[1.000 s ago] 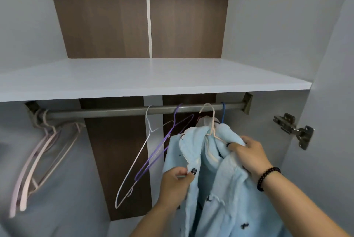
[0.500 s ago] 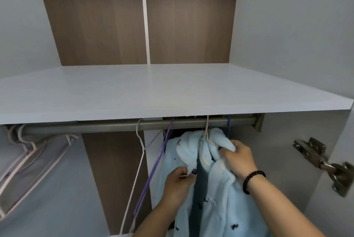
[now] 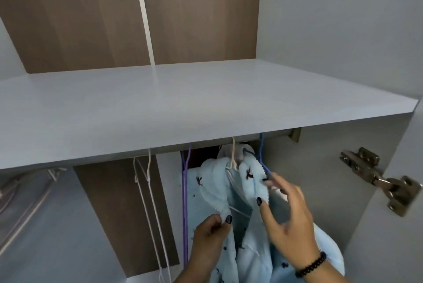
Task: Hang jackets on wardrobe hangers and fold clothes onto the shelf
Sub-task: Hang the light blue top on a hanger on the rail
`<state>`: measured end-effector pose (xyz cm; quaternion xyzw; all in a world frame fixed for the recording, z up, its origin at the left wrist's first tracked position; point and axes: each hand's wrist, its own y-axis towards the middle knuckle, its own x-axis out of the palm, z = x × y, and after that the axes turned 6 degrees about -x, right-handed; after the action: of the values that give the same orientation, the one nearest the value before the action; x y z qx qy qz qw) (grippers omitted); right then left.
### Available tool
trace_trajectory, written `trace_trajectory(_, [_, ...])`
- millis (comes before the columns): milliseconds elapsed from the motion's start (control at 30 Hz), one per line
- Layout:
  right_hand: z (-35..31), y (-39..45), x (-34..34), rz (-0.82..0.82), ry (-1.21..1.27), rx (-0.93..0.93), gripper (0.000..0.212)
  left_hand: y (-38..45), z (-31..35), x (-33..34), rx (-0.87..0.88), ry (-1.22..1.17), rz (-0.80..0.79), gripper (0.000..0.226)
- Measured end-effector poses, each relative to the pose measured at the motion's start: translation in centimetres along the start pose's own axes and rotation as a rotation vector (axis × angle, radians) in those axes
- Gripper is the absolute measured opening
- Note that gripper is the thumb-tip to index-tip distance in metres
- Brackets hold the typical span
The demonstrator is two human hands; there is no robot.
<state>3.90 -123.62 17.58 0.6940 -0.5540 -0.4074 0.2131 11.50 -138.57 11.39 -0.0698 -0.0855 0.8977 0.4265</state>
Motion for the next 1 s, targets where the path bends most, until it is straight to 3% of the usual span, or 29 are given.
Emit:
trace_trajectory(100, [-0.9,-3.8,0.9,0.191,0.121,0.067,0.038,-0.2,-0.1,-0.5,0.035,0.03,-0.027,0.032])
trace_trajectory(233, [0.7,-6.4,3.3,0.352,0.215,0.456,0.064,-1.0,0.2,-1.2,0.068,0.042,-0.026,0.034])
trace_trajectory(300, [2.2,-7.0,3.7,0.289,0.197,0.575,0.061,-1.3,0.3,-1.7,0.09,0.056,-0.031,0.037])
trace_trajectory(467, [2.7,-6.7,4.1,-0.12,0.291,0.682,0.025,-2.0,0.0,-2.7,0.106,0.123,-0.026,0.027])
trace_trajectory(567, [1.4,-6.2,5.2,-0.197,0.319,0.623,0.023,-2.4,-0.3,-3.3,0.067,0.127,-0.023,0.021])
trace_trajectory(733, [0.6,-5.3,6.4,-0.12,0.226,0.482,0.031,-2.1,-0.8,-4.6,0.071,0.186,-0.021,0.018])
trace_trajectory(900, [0.0,-4.6,6.1,-0.004,-0.002,0.103,0.045,-2.1,-1.0,-5.5,0.095,0.157,-0.021,0.024])
trace_trajectory(1000, [1.3,-5.0,5.7,-0.276,-0.309,0.024,0.044,-2.4,-0.8,-5.6,0.121,0.145,-0.041,0.021])
